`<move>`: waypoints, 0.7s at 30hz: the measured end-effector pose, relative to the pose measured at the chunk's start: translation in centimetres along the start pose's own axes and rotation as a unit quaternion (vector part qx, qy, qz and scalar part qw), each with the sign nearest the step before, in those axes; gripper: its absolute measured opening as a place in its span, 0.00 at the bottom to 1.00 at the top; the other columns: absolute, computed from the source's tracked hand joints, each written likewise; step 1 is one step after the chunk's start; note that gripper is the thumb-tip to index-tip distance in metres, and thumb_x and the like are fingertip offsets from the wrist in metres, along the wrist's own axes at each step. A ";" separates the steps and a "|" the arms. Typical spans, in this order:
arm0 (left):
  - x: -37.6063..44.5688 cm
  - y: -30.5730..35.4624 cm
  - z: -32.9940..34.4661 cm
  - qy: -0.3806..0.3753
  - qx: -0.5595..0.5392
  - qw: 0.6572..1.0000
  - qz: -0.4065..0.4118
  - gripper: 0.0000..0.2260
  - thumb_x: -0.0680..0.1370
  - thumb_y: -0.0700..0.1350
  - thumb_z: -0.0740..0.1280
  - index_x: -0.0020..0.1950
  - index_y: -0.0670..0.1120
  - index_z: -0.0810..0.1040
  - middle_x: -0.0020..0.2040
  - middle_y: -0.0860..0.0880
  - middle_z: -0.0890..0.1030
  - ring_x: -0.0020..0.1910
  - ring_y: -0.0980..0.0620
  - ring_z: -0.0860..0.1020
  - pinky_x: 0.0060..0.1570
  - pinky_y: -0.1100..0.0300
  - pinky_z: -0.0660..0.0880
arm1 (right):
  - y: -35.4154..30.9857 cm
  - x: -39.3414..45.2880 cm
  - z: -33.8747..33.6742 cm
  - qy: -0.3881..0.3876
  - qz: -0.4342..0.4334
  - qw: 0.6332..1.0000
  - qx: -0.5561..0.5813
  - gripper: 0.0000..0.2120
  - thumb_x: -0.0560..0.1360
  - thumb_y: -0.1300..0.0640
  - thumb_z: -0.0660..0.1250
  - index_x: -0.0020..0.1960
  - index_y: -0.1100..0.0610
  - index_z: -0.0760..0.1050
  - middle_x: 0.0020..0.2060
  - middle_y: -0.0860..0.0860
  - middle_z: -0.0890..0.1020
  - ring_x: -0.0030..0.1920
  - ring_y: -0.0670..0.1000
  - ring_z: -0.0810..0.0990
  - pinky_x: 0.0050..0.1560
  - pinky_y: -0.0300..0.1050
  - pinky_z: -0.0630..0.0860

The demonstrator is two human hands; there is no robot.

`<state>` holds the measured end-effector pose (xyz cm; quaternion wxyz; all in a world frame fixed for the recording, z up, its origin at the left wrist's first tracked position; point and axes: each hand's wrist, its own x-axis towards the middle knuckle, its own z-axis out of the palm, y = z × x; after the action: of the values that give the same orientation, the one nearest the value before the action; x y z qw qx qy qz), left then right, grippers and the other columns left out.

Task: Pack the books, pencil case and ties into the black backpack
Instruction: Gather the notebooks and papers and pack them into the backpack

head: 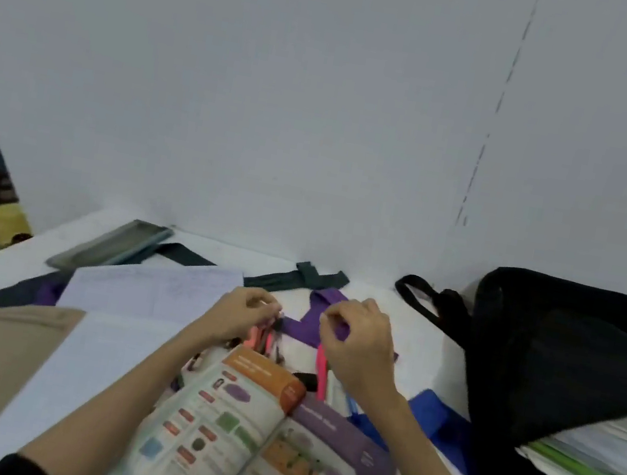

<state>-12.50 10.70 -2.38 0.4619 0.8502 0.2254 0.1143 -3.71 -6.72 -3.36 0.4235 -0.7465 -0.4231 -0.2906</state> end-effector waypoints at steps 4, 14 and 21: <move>-1.9 -9.6 -8.9 0.057 0.160 0.984 -0.051 0.07 0.80 0.45 0.63 0.54 0.47 0.79 0.56 0.49 0.81 0.53 0.52 0.77 0.48 0.64 0.69 | -7.5 0.3 8.1 -0.293 0.128 0.947 0.027 0.18 0.77 0.51 0.61 0.30 0.54 0.69 0.29 0.48 0.71 0.41 0.52 0.69 0.45 0.46 0.65; -2.9 -19.6 -21.0 -0.051 0.349 0.932 -0.084 0.19 0.77 0.56 0.65 0.66 0.55 0.69 0.62 0.54 0.70 0.57 0.55 0.73 0.58 0.58 0.69 | -13.6 -1.5 20.0 -0.446 0.267 0.851 -0.073 0.17 0.75 0.40 0.61 0.39 0.54 0.69 0.40 0.49 0.77 0.52 0.54 0.78 0.58 0.51 0.66; -0.5 -20.6 -23.9 -0.087 0.344 0.933 -0.060 0.18 0.72 0.61 0.69 0.54 0.51 0.74 0.46 0.55 0.74 0.47 0.56 0.72 0.49 0.62 0.71 | -15.0 0.3 21.1 -0.338 0.356 0.868 0.077 0.20 0.76 0.50 0.66 0.32 0.54 0.60 0.28 0.47 0.67 0.30 0.47 0.65 0.33 0.42 0.61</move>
<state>-28.26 37.72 -6.55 0.1648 0.9485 0.2607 -0.0727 -15.13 16.13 -7.31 0.3850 -0.8641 -0.2673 0.1835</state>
